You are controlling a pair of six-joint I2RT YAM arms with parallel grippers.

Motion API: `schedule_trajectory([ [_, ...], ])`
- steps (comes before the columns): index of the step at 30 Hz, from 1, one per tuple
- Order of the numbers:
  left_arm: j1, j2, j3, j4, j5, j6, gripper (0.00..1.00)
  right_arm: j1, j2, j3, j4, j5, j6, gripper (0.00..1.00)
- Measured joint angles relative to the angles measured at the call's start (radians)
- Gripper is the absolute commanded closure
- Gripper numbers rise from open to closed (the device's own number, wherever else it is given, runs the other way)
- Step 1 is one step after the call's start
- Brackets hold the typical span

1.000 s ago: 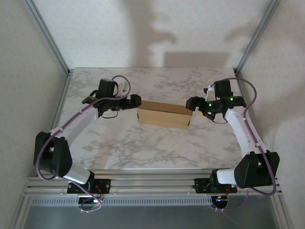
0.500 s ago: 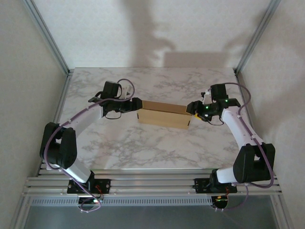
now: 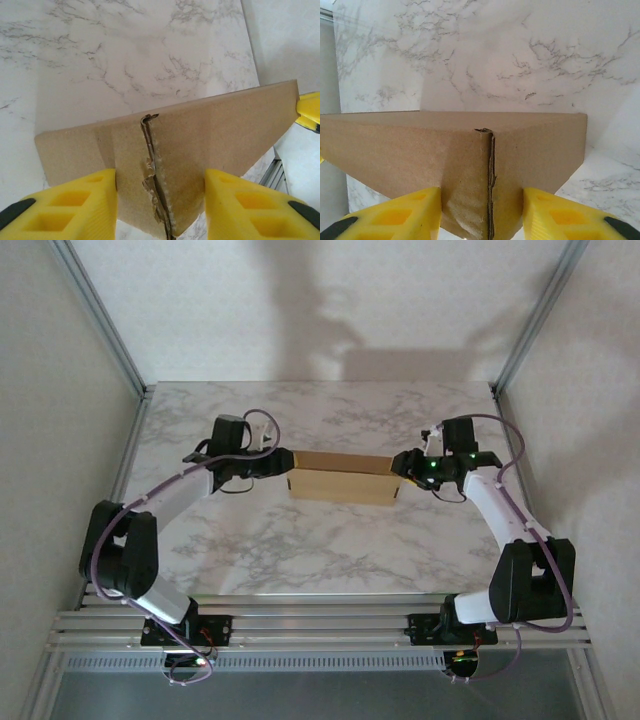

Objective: Fold the paper box

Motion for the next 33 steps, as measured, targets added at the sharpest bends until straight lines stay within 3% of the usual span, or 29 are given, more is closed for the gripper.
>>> schedule_trajectory([
  [9, -0.036, -0.233, -0.25, 0.112, -0.069, -0.021, 0.57, 0.073, -0.219, -0.232, 0.173, 0.055, -0.012, 0.58],
  [18, -0.11, -0.407, -0.47, 0.283, -0.17, -0.074, 0.49, 0.117, -0.376, -0.41, 0.324, 0.113, -0.026, 0.53],
  [24, -0.143, -0.459, -0.586, 0.36, -0.189, -0.127, 0.42, 0.147, -0.416, -0.496, 0.336, 0.115, -0.024, 0.4],
  [27, -0.155, -0.471, -0.623, 0.367, -0.188, -0.157, 0.33, 0.161, -0.455, -0.531, 0.32, 0.108, -0.014, 0.33],
  [32, -0.161, -0.508, -0.659, 0.373, -0.192, -0.212, 0.03, 0.166, -0.515, -0.537, 0.295, 0.096, 0.003, 0.18],
  [33, -0.161, -0.513, -0.66, 0.372, -0.196, -0.223, 0.01, 0.166, -0.517, -0.537, 0.29, 0.096, 0.008, 0.15],
])
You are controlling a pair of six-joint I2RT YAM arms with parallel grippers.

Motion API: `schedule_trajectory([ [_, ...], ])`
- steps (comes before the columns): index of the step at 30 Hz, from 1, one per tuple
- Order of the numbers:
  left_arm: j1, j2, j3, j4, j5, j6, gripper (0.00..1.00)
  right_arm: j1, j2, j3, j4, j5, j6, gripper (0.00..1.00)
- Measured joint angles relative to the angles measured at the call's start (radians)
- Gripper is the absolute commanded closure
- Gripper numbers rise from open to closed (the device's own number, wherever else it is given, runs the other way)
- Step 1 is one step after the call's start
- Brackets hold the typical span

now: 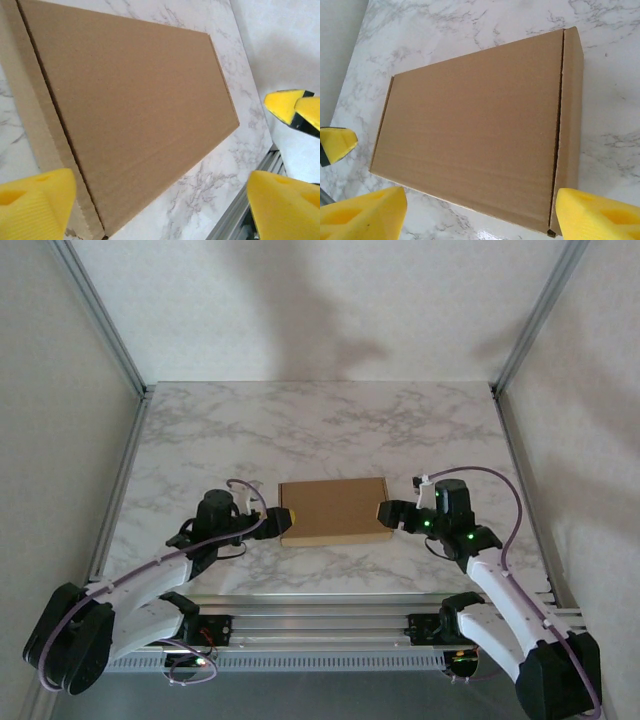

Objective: Fold the paper box

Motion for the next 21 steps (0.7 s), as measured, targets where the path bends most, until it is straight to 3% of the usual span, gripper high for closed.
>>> schedule_trajectory([
  [5, 0.0, -0.003, 0.0, -0.007, -0.028, -0.028, 0.01, 0.0, 0.04, 0.003, -0.023, 0.0, 0.021, 0.01],
  [21, -0.024, 0.314, 0.117, 0.07, -0.038, -0.128, 0.01, 0.004, 0.326, 0.056, 0.033, -0.059, 0.079, 0.01],
])
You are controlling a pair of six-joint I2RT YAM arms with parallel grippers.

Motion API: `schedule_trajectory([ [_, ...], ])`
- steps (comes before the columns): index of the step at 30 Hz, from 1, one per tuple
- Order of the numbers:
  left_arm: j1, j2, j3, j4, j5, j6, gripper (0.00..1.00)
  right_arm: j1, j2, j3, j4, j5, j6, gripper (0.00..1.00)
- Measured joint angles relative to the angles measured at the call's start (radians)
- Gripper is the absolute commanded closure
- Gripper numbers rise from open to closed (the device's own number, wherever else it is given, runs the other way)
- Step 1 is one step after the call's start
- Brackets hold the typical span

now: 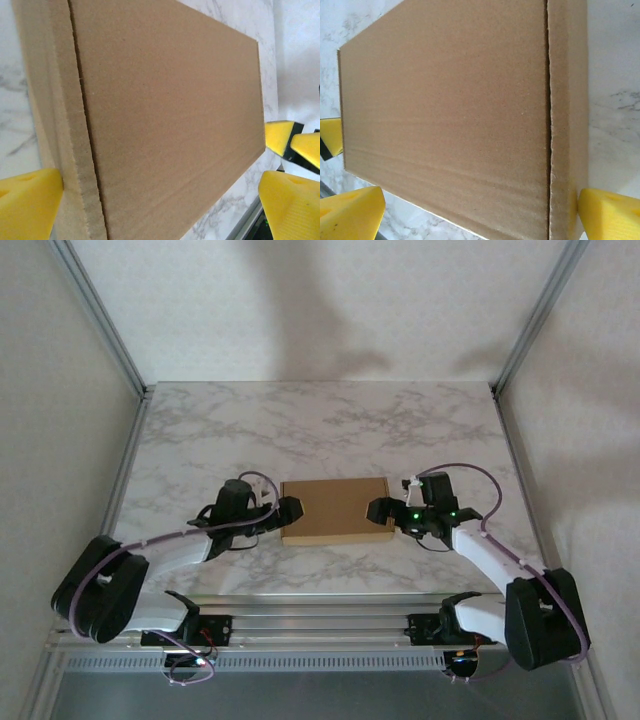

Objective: Fold the paper box

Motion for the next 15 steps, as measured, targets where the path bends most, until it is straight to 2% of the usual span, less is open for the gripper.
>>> schedule_trajectory([
  [15, 0.033, 0.223, 0.177, 0.074, -0.075, 0.016, 0.01, 0.0, 0.191, 0.135, 0.093, 0.11, 0.021, 0.01],
])
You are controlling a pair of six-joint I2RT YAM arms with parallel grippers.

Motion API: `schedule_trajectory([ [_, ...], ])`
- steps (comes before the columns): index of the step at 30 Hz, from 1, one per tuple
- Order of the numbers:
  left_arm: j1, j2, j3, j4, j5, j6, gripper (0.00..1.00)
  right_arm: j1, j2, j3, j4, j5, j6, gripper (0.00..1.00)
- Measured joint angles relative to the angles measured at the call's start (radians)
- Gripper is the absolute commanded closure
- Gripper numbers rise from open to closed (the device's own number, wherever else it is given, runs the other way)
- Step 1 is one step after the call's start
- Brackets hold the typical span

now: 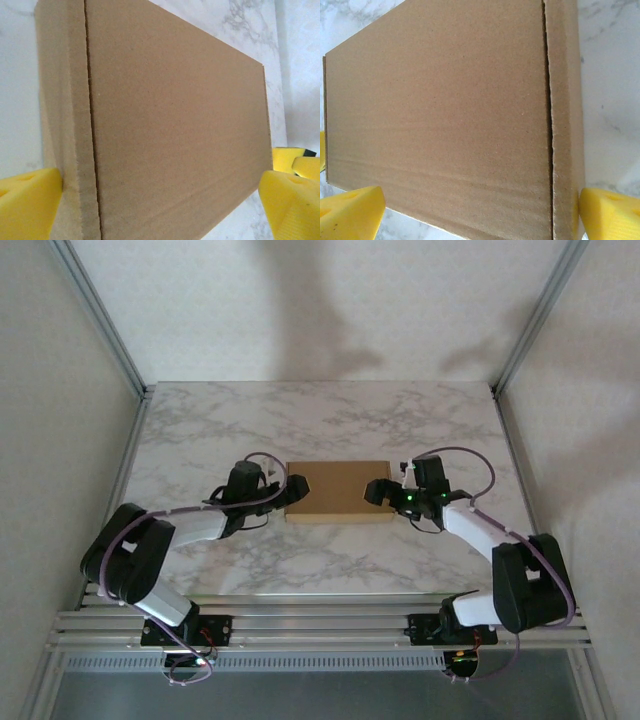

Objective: Fold the paper box

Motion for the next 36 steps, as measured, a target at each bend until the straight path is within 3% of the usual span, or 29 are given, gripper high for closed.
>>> schedule_trajectory([
  [9, 0.053, 0.026, 0.089, -0.056, -0.011, 0.08, 0.01, 0.014, 0.013, 0.048, -0.025, 0.061, -0.002, 0.01],
  [17, 0.135, -0.144, 0.052, -0.142, -0.069, 0.151, 0.0, 0.014, -0.111, 0.05, -0.13, 0.191, -0.06, 0.01],
  [26, 0.293, -0.399, -0.023, -0.204, -0.285, 0.301, 0.0, 0.006, -0.321, 0.05, -0.185, 0.392, -0.107, 0.01],
  [36, 0.431, -0.517, -0.282, 0.005, -0.515, 0.462, 0.01, 0.001, -0.385, 0.019, -0.192, 0.607, -0.16, 0.01],
])
